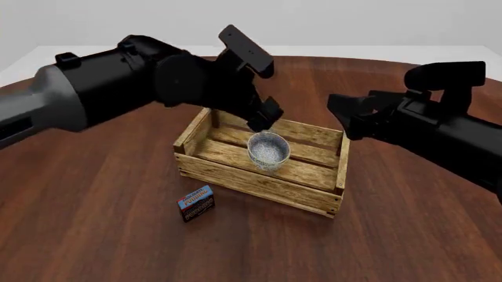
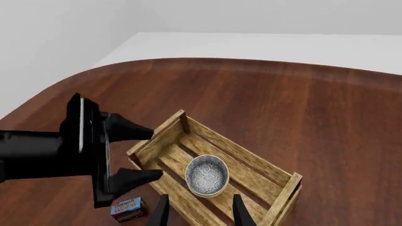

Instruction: Stack the right bowl on the left bowl and place them in the tray.

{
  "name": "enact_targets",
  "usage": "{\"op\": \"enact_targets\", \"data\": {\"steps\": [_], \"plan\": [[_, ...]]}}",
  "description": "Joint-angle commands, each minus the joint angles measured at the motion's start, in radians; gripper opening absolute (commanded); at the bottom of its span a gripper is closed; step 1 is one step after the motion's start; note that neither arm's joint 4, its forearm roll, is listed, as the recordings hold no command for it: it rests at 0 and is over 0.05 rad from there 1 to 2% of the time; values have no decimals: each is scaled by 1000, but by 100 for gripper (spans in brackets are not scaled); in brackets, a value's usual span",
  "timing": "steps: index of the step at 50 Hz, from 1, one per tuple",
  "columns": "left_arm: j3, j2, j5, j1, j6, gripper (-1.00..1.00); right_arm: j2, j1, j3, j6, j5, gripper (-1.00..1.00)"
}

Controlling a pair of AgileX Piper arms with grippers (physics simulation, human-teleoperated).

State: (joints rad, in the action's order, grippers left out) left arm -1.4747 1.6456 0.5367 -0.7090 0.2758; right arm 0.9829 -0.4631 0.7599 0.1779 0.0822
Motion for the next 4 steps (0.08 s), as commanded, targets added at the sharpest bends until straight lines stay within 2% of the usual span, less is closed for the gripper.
{"op": "enact_targets", "data": {"steps": [1, 4], "plan": [[82, -105, -77, 26, -125, 100, -5, 0, -1, 1, 2, 100], [98, -136, -83, 39, -131, 100, -3, 0, -1, 1, 0, 100]]}}
